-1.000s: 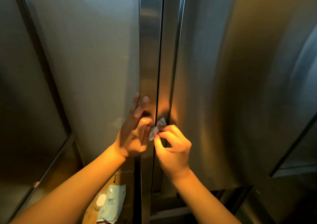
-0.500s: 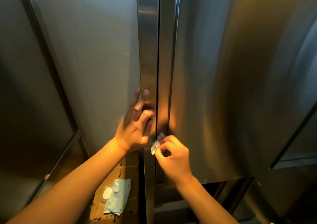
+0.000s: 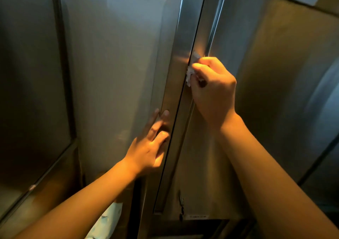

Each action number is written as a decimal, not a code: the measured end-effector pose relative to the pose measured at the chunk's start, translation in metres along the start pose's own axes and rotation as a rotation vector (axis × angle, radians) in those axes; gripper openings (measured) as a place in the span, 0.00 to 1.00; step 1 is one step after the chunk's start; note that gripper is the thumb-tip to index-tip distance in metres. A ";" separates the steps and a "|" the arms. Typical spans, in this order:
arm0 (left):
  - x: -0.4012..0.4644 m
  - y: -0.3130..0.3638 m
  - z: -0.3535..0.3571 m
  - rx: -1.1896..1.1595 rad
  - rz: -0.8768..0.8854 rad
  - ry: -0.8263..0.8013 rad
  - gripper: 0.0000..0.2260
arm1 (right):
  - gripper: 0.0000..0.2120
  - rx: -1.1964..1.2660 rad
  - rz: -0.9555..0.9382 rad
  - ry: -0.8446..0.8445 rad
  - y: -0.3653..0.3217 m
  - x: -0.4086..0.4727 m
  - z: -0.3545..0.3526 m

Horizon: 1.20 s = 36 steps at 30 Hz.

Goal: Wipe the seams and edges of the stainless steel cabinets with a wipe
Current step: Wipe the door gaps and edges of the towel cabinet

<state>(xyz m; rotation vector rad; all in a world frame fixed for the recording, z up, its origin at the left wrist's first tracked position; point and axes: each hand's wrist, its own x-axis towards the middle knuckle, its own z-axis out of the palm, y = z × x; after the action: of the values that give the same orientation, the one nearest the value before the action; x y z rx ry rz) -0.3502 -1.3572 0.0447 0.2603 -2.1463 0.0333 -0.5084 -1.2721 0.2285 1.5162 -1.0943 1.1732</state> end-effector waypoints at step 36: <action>-0.003 0.006 0.002 -0.017 -0.053 0.049 0.07 | 0.08 -0.068 -0.194 -0.134 0.004 -0.002 -0.037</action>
<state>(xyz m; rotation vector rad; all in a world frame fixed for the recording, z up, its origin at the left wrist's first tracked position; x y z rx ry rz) -0.3517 -1.3510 0.0421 0.3029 -2.0890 -0.0086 -0.5193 -1.2363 0.2327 1.6268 -1.0381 0.9043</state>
